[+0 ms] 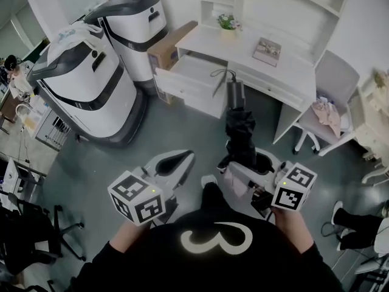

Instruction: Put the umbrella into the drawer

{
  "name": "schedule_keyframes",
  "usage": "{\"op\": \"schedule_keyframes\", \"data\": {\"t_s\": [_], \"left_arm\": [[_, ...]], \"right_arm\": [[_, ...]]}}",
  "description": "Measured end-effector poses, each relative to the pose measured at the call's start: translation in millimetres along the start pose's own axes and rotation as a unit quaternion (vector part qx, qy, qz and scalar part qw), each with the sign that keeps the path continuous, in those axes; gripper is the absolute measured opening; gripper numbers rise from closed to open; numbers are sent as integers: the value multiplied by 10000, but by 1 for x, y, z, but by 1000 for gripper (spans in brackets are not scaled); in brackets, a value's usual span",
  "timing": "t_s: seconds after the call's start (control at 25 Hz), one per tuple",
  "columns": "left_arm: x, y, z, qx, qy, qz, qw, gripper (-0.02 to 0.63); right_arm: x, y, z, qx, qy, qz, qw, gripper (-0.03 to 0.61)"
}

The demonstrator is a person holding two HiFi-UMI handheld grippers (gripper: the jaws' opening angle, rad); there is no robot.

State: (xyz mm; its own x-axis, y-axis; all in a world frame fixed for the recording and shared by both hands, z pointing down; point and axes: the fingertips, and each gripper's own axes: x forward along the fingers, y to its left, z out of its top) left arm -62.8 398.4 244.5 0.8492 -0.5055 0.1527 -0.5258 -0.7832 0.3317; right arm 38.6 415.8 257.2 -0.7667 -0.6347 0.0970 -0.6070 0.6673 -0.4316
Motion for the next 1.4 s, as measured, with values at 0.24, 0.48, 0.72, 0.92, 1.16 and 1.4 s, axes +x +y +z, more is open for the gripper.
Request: {"op": "schedule_keyframes", "data": {"t_s": [0.24,0.48,0.72,0.92,1.16,1.4], "left_arm": [[13,34,2,12,-33,181,9998,8],[51,88,8,-122,-6,329,9994,8],[107,160,30,-323,114,598,9976,7],[174,227,58,-439,269,710,9961,8],[244,283,94,-389,378,701,9961,8],[268,314,113,-341,326,748,9961,8]], "right_arm": [[28,-28,5,78,-13,163,9998,225],[67,-83,17,174,96,238,9995,225],[121,-163,40,308,375,298,9984,225],[174,-241,64,305,700,312,9966,225],[216,-318,99,253,845,306,9956,225],[237,-354,125,-111,872,164,9960,225]]}}
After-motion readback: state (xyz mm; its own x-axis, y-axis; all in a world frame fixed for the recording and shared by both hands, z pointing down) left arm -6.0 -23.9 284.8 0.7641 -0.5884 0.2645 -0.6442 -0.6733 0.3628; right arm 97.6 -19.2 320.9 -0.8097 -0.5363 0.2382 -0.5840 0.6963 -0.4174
